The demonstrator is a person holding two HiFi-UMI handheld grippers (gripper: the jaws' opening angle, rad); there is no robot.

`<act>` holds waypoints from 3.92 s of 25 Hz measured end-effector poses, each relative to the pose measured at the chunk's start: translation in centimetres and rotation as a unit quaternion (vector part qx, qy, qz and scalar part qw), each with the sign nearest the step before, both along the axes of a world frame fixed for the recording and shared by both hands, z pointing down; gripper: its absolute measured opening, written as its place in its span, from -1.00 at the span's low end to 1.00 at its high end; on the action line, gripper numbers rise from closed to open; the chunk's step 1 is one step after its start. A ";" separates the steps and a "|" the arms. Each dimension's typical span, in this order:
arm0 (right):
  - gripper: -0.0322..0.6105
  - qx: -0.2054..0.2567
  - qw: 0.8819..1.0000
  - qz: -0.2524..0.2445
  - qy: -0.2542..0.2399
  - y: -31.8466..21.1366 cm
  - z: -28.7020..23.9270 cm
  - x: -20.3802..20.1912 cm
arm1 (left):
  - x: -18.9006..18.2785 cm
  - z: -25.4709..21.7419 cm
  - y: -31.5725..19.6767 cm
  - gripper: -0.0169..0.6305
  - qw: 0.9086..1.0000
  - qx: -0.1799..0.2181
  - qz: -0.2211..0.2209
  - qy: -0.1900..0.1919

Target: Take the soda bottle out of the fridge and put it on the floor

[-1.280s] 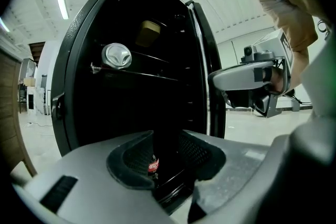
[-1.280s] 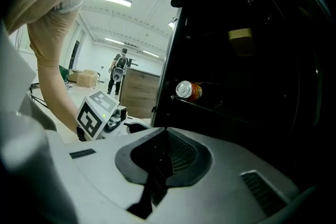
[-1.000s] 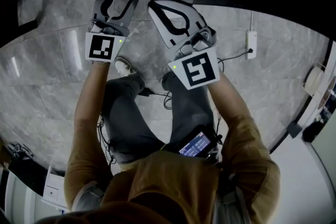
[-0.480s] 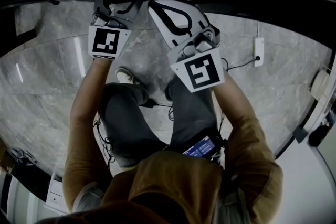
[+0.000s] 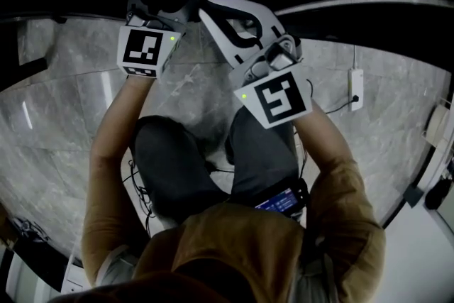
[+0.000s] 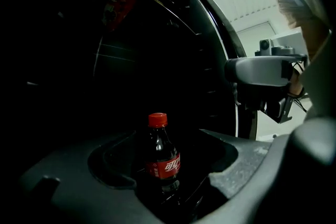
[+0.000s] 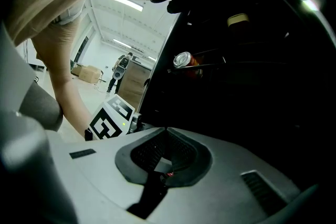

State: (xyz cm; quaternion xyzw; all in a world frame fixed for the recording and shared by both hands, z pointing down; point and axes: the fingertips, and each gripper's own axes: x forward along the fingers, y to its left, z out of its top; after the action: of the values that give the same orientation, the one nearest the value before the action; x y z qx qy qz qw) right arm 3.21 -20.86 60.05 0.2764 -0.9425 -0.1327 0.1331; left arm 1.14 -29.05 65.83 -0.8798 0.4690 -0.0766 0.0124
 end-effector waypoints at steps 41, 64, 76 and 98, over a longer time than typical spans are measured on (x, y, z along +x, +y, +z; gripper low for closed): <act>-0.89 0.066 0.998 -0.014 -0.009 1.1 3.9 1.3 | 1.2 4.9 -2.2 -0.01 0.999 0.018 0.033 0.029; -0.89 0.068 0.997 -0.032 -0.023 2.4 4.2 0.0 | 1.0 3.5 6.1 -0.02 0.992 0.025 0.112 0.056; -0.89 0.049 0.998 -0.038 -0.014 2.2 7.3 0.0 | -0.4 7.9 10.2 -0.02 0.989 -0.015 0.125 0.074; -0.89 0.019 0.996 -0.080 0.027 3.4 11.5 -2.2 | -2.2 21.5 11.4 -0.02 0.991 -0.080 0.083 0.073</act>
State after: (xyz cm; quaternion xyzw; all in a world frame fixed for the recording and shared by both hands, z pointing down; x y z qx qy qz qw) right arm 1.00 -17.48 71.59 0.1987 -0.9551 -0.1680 0.1420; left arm -1.01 -17.67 87.37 -0.9169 0.3867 -0.0482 -0.0859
